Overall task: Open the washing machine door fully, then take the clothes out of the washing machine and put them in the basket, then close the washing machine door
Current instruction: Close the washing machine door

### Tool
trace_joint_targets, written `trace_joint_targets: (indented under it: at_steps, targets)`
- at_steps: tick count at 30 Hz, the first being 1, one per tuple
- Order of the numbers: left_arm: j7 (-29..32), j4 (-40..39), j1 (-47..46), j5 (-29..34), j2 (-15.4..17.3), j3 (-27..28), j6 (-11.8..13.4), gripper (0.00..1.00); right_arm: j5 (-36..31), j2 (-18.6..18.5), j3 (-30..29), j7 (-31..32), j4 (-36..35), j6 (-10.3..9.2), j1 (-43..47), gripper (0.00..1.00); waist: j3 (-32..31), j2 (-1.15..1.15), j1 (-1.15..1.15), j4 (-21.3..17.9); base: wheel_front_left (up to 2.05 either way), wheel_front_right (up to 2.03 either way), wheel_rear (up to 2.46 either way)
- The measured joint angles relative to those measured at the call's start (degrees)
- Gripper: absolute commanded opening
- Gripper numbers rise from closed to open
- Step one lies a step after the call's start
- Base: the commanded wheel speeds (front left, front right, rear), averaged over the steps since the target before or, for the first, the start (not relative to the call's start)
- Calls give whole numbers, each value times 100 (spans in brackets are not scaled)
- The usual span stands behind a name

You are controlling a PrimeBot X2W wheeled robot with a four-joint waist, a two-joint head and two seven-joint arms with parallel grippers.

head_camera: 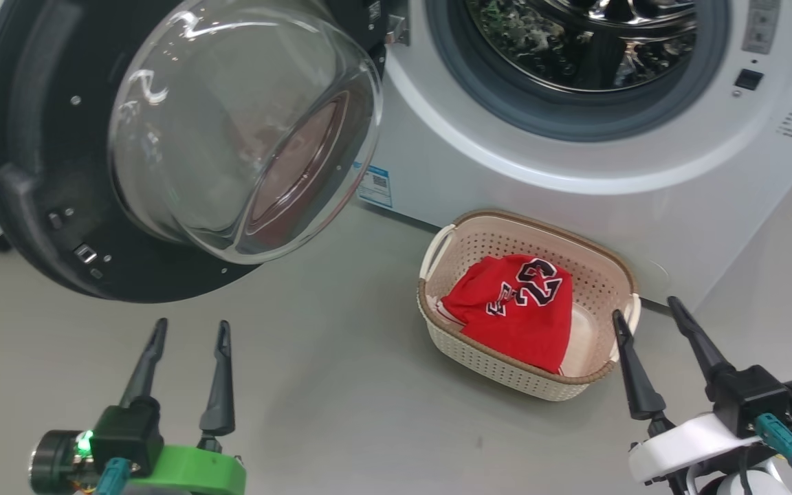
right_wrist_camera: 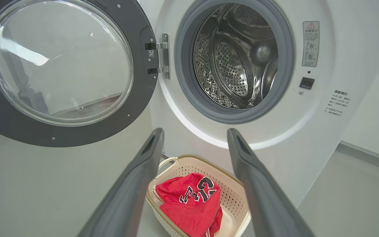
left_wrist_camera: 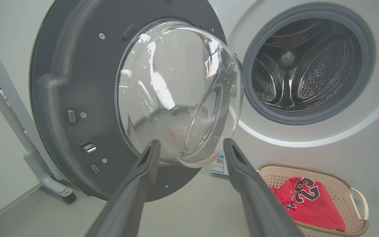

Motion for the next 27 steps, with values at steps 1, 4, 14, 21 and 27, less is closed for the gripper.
trace_joint_targets:
  at_steps: [1,4,14,21,27]
  targets:
    - [-26,-13,3,-7,1,74,0,100,-13,1,62,20,-10,43,-12,100,4,0,0,59,0,0,0]
    - [-86,-51,14,-60,-4,218,33,100,-43,0,181,53,-2,131,-69,100,32,0,0,186,0,0,0]
    - [-162,-153,147,-112,-57,381,47,100,-47,2,307,155,57,218,-240,100,116,0,0,272,0,0,0]
    - [-191,-164,148,-252,-103,394,47,33,-51,2,303,196,82,218,-275,100,149,0,0,269,0,0,0]
    - [-244,-336,146,-803,-134,388,-40,0,-51,4,283,196,102,216,-275,100,154,0,0,258,0,0,0]
